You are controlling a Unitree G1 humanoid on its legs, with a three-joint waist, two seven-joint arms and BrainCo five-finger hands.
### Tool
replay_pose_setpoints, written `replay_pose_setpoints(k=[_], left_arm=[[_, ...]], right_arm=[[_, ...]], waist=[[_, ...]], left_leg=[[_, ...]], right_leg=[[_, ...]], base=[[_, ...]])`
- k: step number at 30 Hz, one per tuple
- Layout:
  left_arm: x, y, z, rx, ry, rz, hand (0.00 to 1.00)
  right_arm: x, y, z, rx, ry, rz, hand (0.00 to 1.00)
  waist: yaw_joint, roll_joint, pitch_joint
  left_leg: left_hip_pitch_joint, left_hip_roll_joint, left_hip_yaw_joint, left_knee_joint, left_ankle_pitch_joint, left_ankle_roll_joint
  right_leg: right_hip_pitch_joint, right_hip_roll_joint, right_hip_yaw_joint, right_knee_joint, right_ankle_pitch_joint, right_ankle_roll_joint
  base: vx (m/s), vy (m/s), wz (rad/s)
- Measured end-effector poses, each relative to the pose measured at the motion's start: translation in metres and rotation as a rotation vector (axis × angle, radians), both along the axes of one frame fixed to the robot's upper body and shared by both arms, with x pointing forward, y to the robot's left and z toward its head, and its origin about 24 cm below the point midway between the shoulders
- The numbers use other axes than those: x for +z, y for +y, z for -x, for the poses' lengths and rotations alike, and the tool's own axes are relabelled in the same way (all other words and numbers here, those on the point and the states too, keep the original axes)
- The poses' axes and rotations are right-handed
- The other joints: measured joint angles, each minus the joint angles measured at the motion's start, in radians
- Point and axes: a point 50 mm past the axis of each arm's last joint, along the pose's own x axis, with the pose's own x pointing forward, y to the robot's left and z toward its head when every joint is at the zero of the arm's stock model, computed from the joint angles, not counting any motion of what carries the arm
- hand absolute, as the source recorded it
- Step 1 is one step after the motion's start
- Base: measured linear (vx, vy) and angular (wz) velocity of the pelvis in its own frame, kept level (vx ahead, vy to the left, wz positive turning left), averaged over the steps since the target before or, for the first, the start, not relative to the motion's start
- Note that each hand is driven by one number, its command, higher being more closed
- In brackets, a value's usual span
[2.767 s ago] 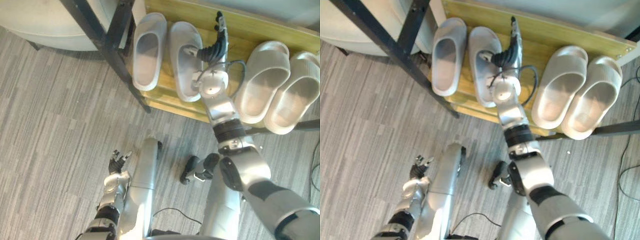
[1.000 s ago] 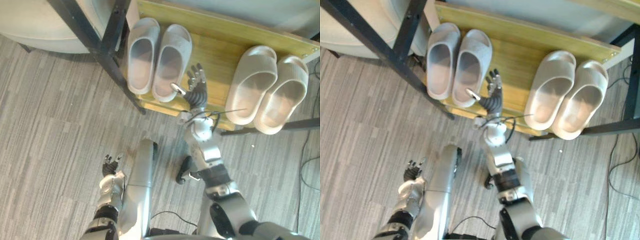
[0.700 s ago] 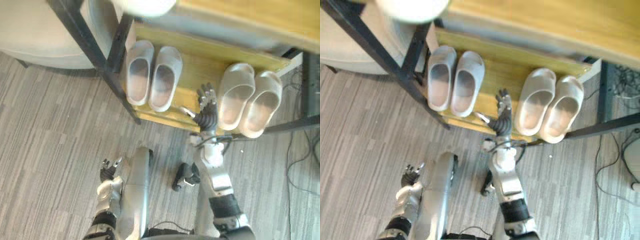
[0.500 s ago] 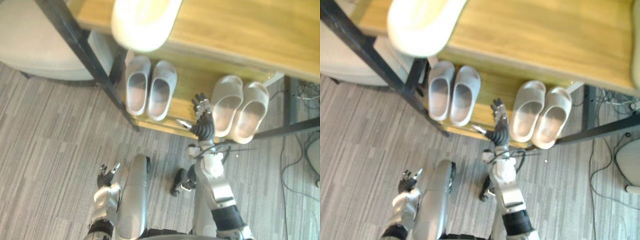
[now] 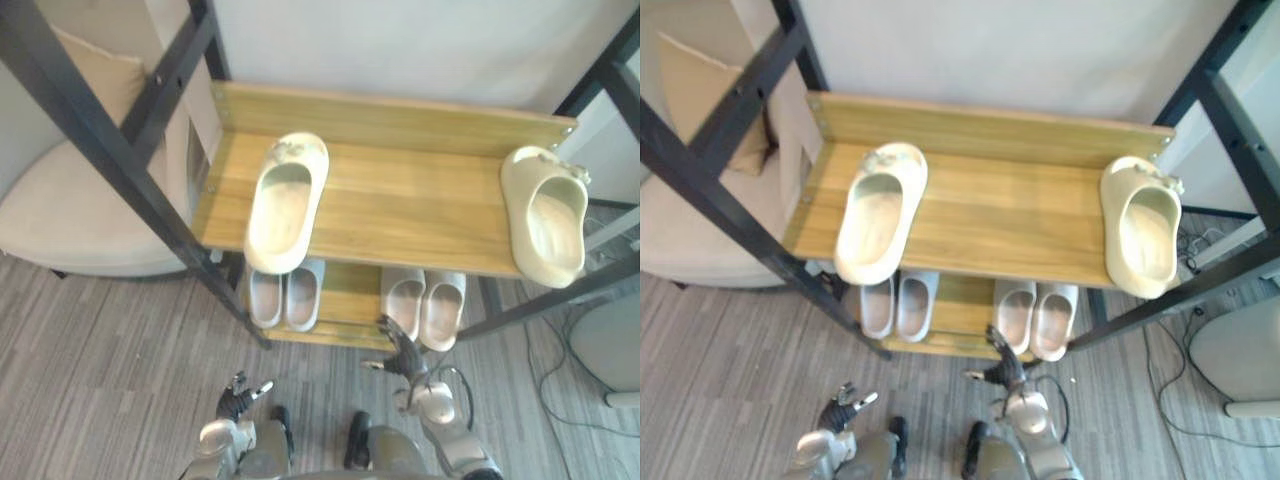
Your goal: Organize the slippers on the shoe rack
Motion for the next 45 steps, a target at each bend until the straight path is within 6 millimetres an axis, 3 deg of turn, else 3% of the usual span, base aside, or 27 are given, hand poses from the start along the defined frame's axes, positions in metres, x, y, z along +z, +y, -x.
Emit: replay_pose_setpoints(k=[3, 7, 12, 19, 27, 32, 45], left_arm=[[-0.001, -0.003, 0.004, -0.021, 0.005, -0.003, 0.0], [0.007, -0.011, -0.001, -0.092, -0.049, -0.007, 0.0], [0.021, -0.029, -0.005, -0.185, -0.14, 0.022, 0.0], [0.074, -0.082, -0.029, -0.425, -0.422, 0.165, 0.0], [0.128, -0.141, -0.035, -0.681, -0.649, 0.34, 0.0], [0.146, -0.148, -0.038, -0.699, -0.719, 0.398, 0.0], [0.233, -0.163, -0.056, -0.72, -1.096, 0.5, 0.0]], right_arm=[[-0.019, -0.018, 0.015, -0.049, 0.109, 0.052, 0.0], [-0.037, -0.031, 0.034, -0.106, 0.223, 0.066, 0.0], [-0.048, -0.034, 0.046, -0.124, 0.295, 0.073, 0.0], [-0.062, -0.036, 0.063, -0.146, 0.405, 0.076, 0.0], [-0.067, -0.038, 0.07, -0.169, 0.44, 0.067, 0.0], [-0.067, -0.038, 0.069, -0.179, 0.443, 0.056, 0.0], [-0.069, -0.035, 0.07, -0.16, 0.457, 0.063, 0.0]], waist=[[-0.004, 0.019, -0.023], [-0.011, 0.026, -0.039], [-0.008, 0.033, -0.058], [-0.005, 0.058, -0.072], [-0.008, 0.06, -0.077], [-0.011, 0.061, -0.09], [-0.015, 0.062, -0.106]], left_leg=[[0.062, -0.013, -0.003, -0.076, 0.027, 0.004], [0.087, -0.027, -0.041, -0.126, 0.057, 0.008], [0.116, -0.033, -0.059, -0.179, 0.089, 0.009], [0.148, -0.047, -0.111, -0.255, 0.147, 0.022], [0.163, -0.046, -0.133, -0.293, 0.171, 0.023], [0.168, -0.045, -0.122, -0.293, 0.171, 0.023], [0.198, -0.042, -0.102, -0.304, 0.168, 0.022]], right_leg=[[0.065, 0.005, -0.006, -0.078, 0.028, 0.011], [0.105, 0.005, -0.041, -0.123, 0.044, 0.015], [0.129, 0.008, -0.057, -0.148, 0.056, 0.013], [0.161, 0.005, -0.097, -0.178, 0.072, 0.015], [0.161, 0.008, -0.111, -0.185, 0.075, 0.014], [0.163, 0.011, -0.1, -0.187, 0.078, 0.011], [0.188, 0.018, -0.075, -0.213, 0.094, 0.01]], base=[[0.08, 0.038, 0.03], [0.03, 0.0, 0.25], [-0.02, -0.004, 0.12], [-0.06, 0.005, 0.19], [-0.03, -0.001, 0.06], [0.04, -0.002, -0.06], [-0.01, 0.0, -0.05]])
